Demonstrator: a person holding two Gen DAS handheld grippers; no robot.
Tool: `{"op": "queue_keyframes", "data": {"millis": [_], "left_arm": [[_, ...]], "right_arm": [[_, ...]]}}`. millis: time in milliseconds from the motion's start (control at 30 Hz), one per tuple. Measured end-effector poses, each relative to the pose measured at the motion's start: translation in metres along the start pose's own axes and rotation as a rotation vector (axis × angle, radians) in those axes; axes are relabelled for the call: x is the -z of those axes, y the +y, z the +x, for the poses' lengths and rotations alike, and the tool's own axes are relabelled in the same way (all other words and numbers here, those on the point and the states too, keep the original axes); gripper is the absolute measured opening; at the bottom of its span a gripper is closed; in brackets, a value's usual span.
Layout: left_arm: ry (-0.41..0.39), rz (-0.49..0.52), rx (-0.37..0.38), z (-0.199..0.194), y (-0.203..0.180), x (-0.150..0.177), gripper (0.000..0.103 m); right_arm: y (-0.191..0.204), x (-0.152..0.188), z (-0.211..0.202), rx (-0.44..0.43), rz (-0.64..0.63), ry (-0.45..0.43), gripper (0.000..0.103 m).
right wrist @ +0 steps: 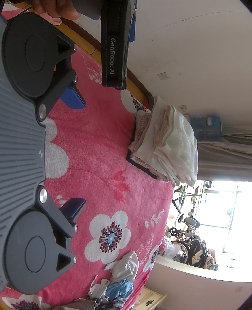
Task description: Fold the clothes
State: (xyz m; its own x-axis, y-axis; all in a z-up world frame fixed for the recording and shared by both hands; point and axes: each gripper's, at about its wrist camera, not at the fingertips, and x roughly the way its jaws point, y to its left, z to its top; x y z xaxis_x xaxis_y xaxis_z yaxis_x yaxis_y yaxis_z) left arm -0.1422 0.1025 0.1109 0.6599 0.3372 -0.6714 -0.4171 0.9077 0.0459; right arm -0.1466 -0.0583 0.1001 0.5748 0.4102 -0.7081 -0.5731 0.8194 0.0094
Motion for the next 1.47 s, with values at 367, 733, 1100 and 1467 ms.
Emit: {"op": "queue_keyframes", "data": {"millis": [367,733,1100,1467], "left_arm": [[0.001,-0.002,0.003,-0.0004,0.0012,0.0005,0.103],[0.0,-0.001,0.005,-0.0001,0.0019,0.0005,0.103],[0.002,-0.001,0.008,-0.0001,0.0019,0.0,0.103],[0.005,-0.004,0.009,0.0011,0.0027,-0.0003,0.103]], "right_arm": [[0.003,0.0,-0.0003,0.008,-0.005,0.001,0.1],[0.0033,-0.0004,-0.0001,0.008,-0.007,0.001,0.1],[0.0048,-0.0011,0.0007,0.008,-0.011,0.004,0.1],[0.0048,-0.0007,0.0016,0.005,-0.011,0.002,0.1]]}}
